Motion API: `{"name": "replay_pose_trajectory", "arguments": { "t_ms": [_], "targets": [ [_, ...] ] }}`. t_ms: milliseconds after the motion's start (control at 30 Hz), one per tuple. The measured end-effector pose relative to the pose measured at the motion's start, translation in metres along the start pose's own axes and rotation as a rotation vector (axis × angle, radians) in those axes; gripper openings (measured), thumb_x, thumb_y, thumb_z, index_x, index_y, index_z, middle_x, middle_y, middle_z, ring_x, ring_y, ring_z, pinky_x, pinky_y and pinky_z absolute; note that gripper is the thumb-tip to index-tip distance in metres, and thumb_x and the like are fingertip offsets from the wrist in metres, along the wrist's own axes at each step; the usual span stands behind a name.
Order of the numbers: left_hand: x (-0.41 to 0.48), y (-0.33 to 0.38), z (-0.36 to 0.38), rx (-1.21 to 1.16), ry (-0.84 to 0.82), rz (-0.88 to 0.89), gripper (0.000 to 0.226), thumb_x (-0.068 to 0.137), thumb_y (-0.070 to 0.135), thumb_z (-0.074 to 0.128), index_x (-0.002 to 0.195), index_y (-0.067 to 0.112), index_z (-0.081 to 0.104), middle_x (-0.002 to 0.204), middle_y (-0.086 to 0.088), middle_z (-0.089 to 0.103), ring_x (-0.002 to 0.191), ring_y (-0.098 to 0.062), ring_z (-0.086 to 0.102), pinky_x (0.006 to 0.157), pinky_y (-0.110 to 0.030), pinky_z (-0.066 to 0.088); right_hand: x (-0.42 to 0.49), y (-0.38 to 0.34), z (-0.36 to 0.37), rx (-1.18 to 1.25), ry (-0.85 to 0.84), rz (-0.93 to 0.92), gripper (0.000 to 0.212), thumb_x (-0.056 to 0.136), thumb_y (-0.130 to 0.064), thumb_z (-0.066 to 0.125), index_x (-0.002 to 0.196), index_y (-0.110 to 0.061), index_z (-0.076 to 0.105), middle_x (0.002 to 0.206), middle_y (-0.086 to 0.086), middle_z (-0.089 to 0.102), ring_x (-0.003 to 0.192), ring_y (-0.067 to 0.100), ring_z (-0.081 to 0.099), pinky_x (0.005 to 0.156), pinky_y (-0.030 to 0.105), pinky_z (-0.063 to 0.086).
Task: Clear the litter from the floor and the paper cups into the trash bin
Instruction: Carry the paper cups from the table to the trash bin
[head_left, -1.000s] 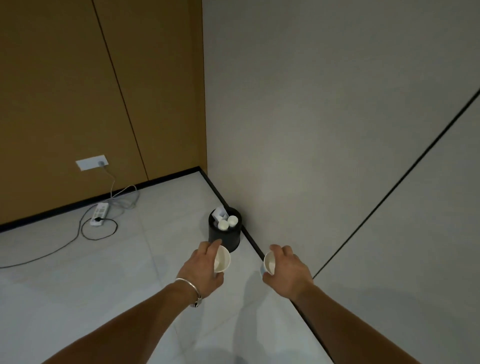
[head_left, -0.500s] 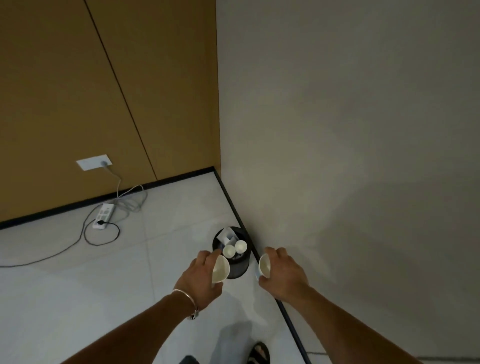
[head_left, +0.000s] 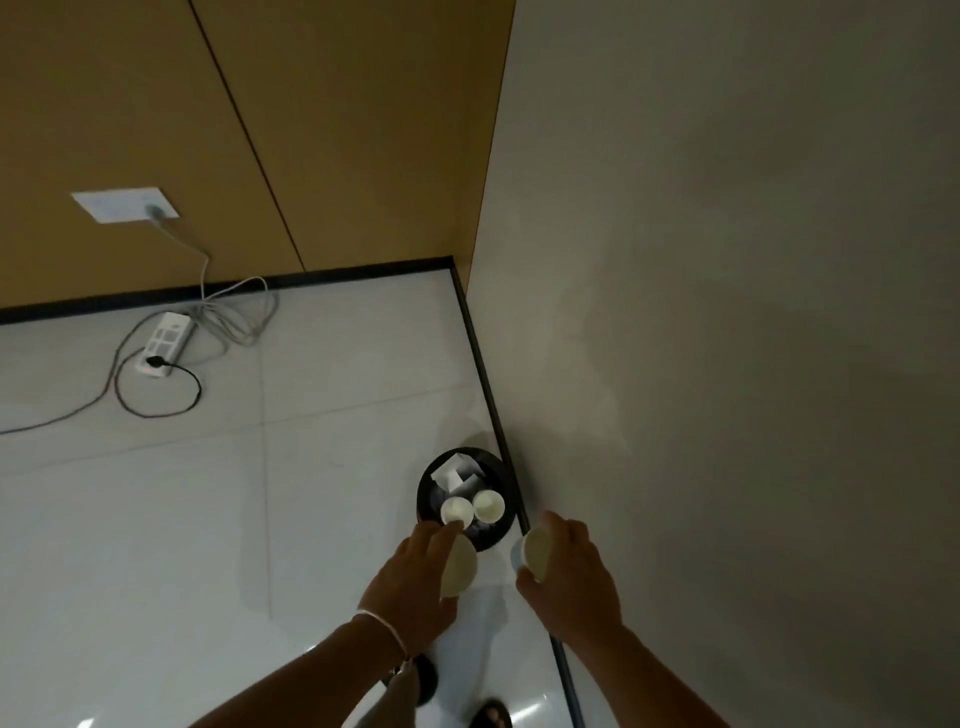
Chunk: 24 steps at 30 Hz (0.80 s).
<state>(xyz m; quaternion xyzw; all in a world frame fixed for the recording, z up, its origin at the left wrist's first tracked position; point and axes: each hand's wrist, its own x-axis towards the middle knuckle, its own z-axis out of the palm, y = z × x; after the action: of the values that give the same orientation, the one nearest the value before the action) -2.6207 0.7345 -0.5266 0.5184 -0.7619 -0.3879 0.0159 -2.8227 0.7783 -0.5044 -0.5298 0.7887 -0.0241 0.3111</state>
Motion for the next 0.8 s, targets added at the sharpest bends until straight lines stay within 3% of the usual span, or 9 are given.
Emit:
{"name": "replay_pose_trajectory", "arguments": {
  "t_ms": [267,500,667,800],
  "targets": [
    [0.145,-0.096,0.116,-0.081,0.093,-0.044,0.077,0.074,0.032,0.073,0.14,0.024,0.035,0.131,0.006,0.042,0.11,-0.009,0.048,0.082,-0.015,0.044,0.162,0.05,0.128,0.01,0.015,-0.036,0.075,0.086,-0.045,0.066,0.147,-0.025,0.028,0.143,-0.001,0.037,0.12,0.013,0.048,0.085,0.017,0.048],
    [0.201,-0.155,0.232,-0.057,0.136,-0.077,0.079,0.064,0.029,0.08,0.133,0.019,0.042,0.124,-0.009,0.053,0.109,-0.031,0.055,0.09,-0.046,0.049,0.244,0.107,0.235,-0.034,-0.001,-0.112,0.079,0.081,-0.039,0.075,0.146,-0.018,0.035,0.138,0.007,0.044,0.122,0.026,0.049,0.087,0.033,0.053],
    [0.214,-0.175,0.263,0.106,0.21,-0.12,0.081,0.055,0.026,0.084,0.129,0.014,0.051,0.117,-0.009,0.059,0.106,-0.034,0.057,0.092,-0.047,0.044,0.268,0.122,0.265,-0.055,-0.016,-0.17,0.081,0.077,-0.034,0.081,0.145,-0.017,0.039,0.14,0.01,0.044,0.125,0.03,0.048,0.089,0.035,0.053],
    [0.233,-0.193,0.262,0.234,0.272,-0.121,0.073,0.064,0.04,0.077,0.128,0.013,0.053,0.117,-0.01,0.058,0.108,-0.033,0.054,0.093,-0.047,0.041,0.279,0.125,0.272,-0.073,0.024,-0.27,0.081,0.073,-0.028,0.084,0.141,-0.009,0.045,0.138,0.014,0.049,0.128,0.032,0.048,0.093,0.041,0.053]
  ]
}}
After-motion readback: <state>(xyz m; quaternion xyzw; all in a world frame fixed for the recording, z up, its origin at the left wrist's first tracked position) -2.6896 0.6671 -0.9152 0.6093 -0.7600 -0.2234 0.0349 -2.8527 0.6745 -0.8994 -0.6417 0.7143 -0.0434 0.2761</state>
